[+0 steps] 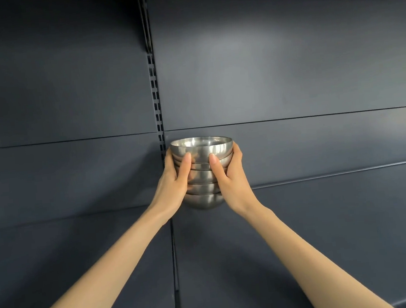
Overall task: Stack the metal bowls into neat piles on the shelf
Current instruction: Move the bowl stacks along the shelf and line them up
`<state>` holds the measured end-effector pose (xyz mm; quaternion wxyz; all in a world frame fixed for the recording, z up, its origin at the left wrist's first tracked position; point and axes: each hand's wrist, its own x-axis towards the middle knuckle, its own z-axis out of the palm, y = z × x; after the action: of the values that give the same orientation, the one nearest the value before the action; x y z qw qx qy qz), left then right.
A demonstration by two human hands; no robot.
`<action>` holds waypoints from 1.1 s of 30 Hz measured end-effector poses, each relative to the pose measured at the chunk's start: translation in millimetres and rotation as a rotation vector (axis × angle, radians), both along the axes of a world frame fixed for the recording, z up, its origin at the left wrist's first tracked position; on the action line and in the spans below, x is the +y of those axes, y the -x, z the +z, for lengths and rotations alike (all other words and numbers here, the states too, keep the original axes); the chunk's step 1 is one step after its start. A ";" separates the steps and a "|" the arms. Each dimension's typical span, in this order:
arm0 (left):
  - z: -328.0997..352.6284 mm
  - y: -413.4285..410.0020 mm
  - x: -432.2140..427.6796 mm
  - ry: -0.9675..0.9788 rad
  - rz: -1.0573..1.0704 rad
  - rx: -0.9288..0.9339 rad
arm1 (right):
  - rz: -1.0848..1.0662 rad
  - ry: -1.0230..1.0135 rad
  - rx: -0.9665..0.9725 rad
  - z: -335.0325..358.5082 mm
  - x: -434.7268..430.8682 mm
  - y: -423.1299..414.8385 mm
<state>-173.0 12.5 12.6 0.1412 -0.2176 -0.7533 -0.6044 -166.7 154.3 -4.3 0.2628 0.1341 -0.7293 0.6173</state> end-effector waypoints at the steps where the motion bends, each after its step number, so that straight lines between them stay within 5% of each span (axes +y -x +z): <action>1: 0.7 -2.9 -2.0 0.004 0.008 0.010 | 0.008 0.003 0.000 1.5 -2.0 -1.5; 16: 6.7 -72.4 -87.6 -0.023 0.196 0.039 | 0.238 -0.010 0.016 14.7 -84.8 -40.2; 33: -0.8 -163.2 -303.3 -0.036 0.342 -0.028 | 0.370 0.004 -0.024 -4.8 -312.4 -101.5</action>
<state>-9.9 -290.8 11.8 0.2352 -0.0750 -0.7704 -0.5878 -65.2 -158.1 -9.1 0.1365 0.2581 -0.6940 0.6581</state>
